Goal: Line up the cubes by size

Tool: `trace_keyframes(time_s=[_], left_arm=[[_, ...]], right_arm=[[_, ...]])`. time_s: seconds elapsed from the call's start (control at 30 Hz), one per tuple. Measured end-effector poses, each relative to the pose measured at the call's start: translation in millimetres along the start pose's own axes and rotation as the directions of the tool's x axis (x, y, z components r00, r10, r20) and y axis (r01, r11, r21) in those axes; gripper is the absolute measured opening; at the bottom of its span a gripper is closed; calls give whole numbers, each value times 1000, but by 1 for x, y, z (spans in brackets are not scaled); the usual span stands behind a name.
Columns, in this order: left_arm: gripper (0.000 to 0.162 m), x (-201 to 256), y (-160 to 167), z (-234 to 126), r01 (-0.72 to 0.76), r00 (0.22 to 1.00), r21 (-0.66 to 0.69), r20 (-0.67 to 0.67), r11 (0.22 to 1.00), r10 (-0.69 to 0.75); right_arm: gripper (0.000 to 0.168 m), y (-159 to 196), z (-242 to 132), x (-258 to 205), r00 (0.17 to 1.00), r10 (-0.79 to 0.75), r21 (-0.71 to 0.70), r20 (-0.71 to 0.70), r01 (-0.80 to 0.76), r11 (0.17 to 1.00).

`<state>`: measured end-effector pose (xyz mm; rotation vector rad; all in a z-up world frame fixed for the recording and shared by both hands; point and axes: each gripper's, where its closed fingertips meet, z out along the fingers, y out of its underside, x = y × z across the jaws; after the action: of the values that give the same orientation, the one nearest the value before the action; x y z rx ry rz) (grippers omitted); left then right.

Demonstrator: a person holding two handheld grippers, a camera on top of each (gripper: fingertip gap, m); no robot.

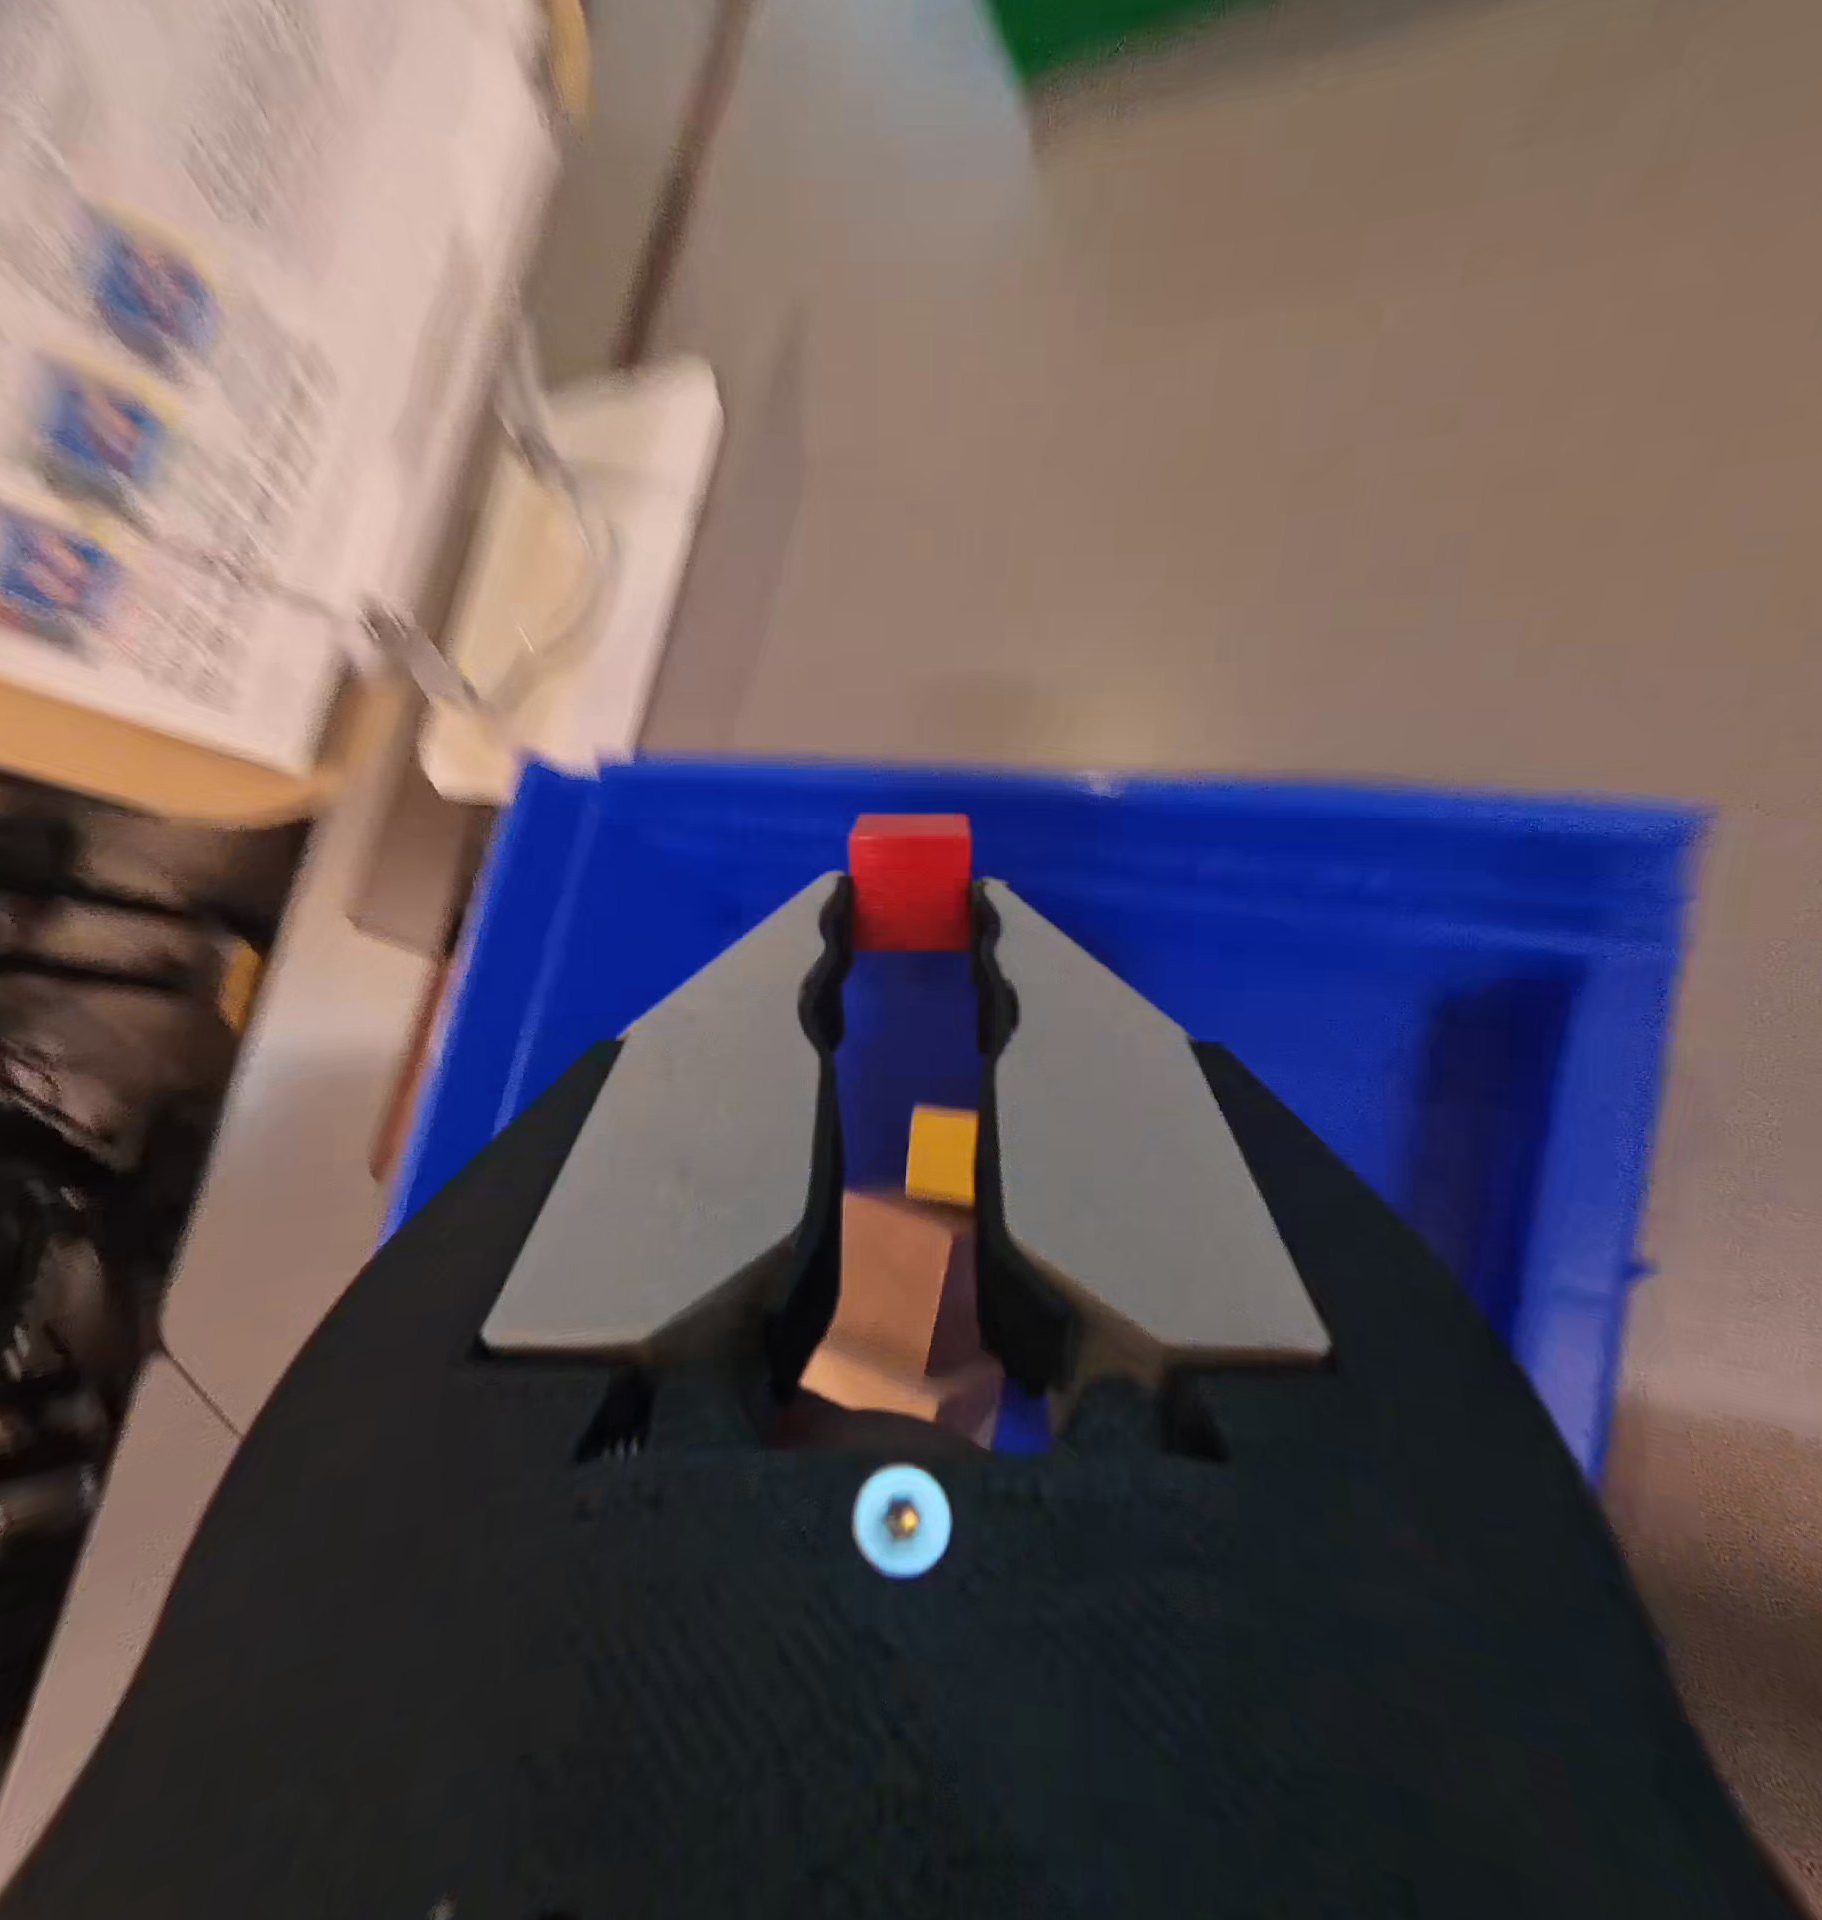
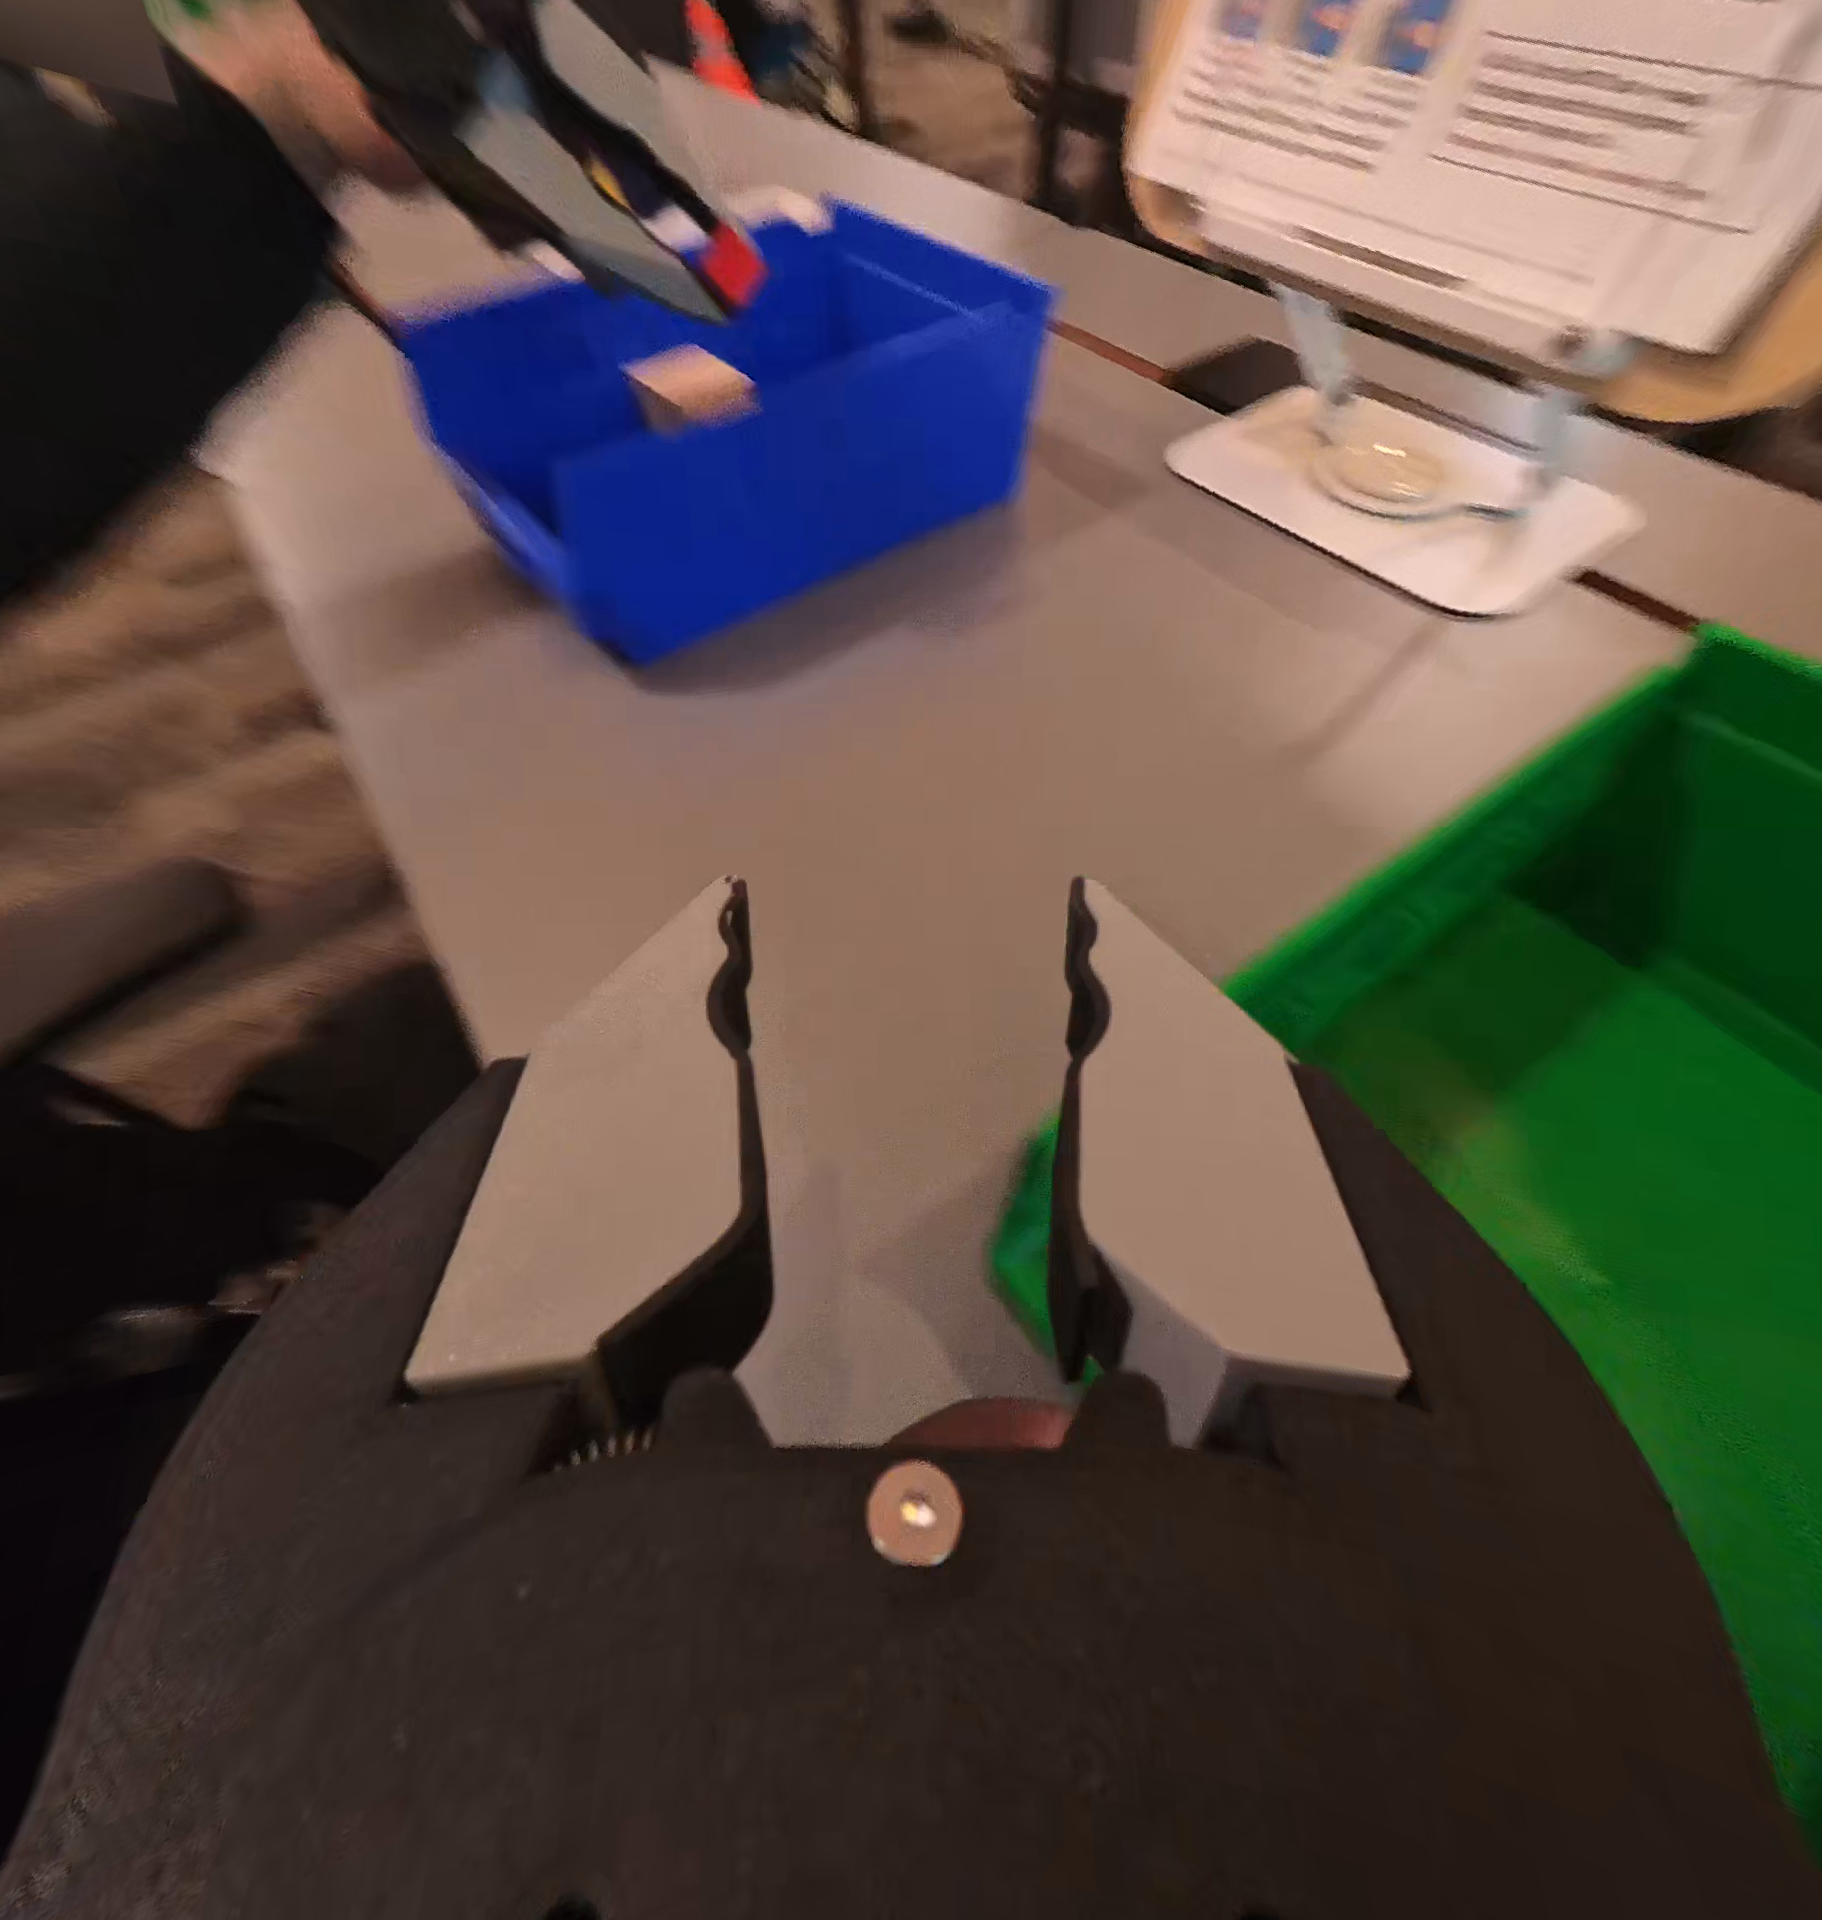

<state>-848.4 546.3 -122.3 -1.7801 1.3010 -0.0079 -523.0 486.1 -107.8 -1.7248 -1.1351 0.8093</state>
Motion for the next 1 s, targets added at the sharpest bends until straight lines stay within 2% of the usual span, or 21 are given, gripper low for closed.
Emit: trace_keyframes(time_s=[0.07,0.17,0.27,0.33,0.4,0.47,0.57,0.67,0.9,1.0], left_arm=[[20,24,-53,-25,-65,996,225,75,972,49],[18,88,-132,-56,-201,977,512,169,835,131],[19,156,-180,-60,-306,951,625,223,718,212],[20,189,-201,-53,-342,940,661,244,668,239],[19,210,-214,-43,-359,933,676,254,643,254],[20,220,-220,-36,-361,932,681,250,637,261],[19,223,-224,-30,-351,936,686,239,637,259],[20,223,-226,-28,-352,936,682,233,642,266],[19,218,-225,-21,-353,935,669,233,654,267],[19,217,-218,-16,-320,947,664,207,676,245]], right_arm=[[59,-18,1,-34,972,93,82,218,-113,990],[52,-41,-3,-81,825,186,112,534,-287,951],[53,-52,-3,-118,664,220,67,715,-378,923],[53,-53,3,-135,611,235,41,756,-403,914],[52,-52,8,-146,571,255,10,780,-419,908],[42,-52,8,-152,536,262,-5,803,-433,902],[31,-50,10,-148,532,279,-8,799,-455,890],[33,-48,11,-145,521,290,-13,803,-471,882],[20,-48,17,-146,493,303,-30,816,-487,873],[19,-45,22,-143,517,302,-21,801,-480,877]])
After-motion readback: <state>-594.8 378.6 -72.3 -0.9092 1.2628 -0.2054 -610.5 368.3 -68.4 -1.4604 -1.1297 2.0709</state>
